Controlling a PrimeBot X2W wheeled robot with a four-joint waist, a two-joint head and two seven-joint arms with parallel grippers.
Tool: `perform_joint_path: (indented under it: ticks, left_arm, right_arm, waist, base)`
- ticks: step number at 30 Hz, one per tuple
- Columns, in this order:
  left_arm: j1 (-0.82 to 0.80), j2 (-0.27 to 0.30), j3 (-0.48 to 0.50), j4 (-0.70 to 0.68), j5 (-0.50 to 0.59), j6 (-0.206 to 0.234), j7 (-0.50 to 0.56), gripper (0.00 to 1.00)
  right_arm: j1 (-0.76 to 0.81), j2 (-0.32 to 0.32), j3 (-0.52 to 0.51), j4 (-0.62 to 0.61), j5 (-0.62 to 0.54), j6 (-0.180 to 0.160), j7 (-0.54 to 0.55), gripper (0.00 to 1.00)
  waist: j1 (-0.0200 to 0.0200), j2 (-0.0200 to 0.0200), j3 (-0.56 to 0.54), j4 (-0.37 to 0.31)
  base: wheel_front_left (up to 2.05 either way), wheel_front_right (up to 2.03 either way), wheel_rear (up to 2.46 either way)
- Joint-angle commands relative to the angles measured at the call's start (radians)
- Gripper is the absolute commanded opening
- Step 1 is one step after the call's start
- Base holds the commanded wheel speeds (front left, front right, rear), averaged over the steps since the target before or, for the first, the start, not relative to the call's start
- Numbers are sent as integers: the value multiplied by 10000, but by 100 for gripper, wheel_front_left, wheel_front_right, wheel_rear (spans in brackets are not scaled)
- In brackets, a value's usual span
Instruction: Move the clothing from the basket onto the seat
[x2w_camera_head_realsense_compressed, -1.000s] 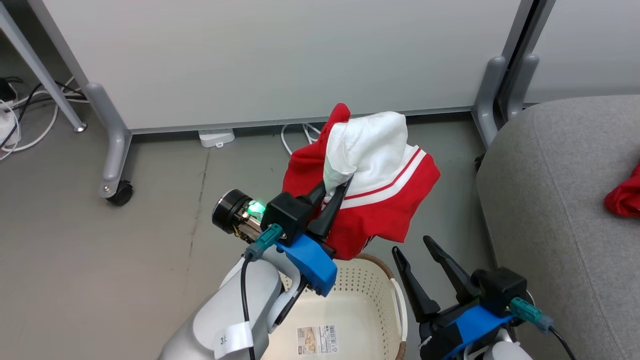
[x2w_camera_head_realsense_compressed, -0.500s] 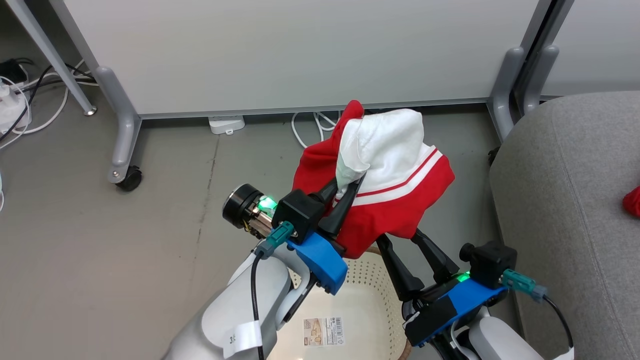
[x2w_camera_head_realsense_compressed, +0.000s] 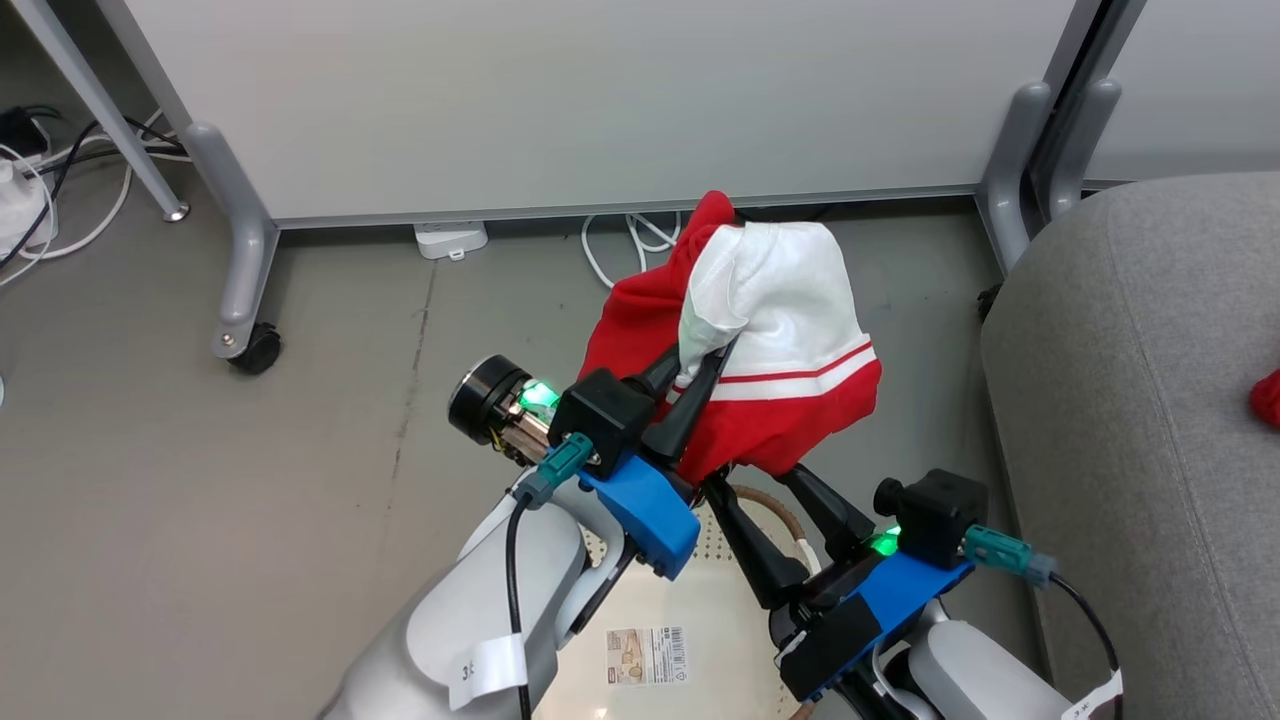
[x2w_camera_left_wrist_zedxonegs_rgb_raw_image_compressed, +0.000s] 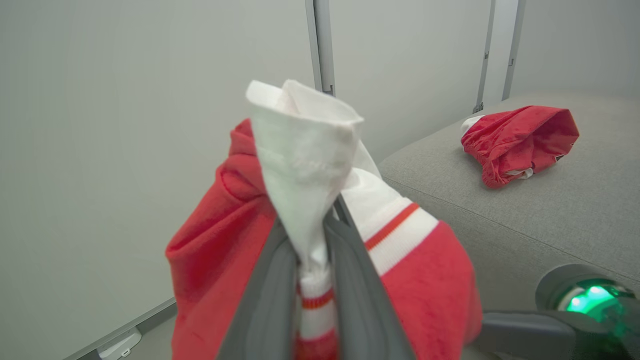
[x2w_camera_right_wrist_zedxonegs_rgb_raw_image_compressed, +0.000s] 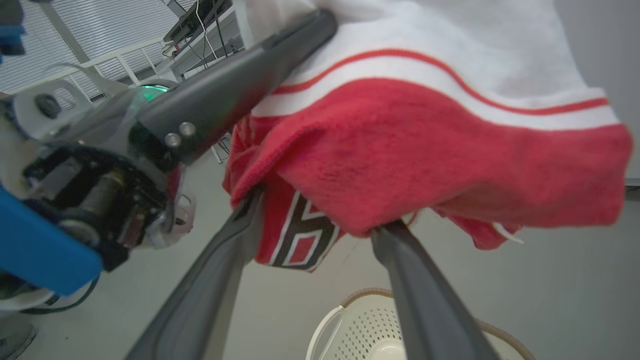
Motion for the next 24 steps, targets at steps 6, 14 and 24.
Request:
perform_joint_path:
  ticks: [6, 14, 24]
  left_arm:
    - [-232, -36, 31, -70, 5, -11, -50, 0]
    - [-213, -45, 76, -125, 53, 5, -50, 0]
    - [-195, -45, -143, -384, -83, 79, -50, 0]
  right_arm:
    - [-196, -92, 267, 126, -177, 3, -34, 100]
    - [-317, -148, 570, 249, -390, 3, -34, 100]
    - [-604, 352, 98, 576, -1148, 3, -34, 100]
  waist:
    - [-1, 0, -1, 40]
    - [-1, 0, -50, 86]
    - [-1, 0, 46, 188]
  base:
    - [0, 0, 0]
    - [0, 0, 0]
    - [0, 0, 0]
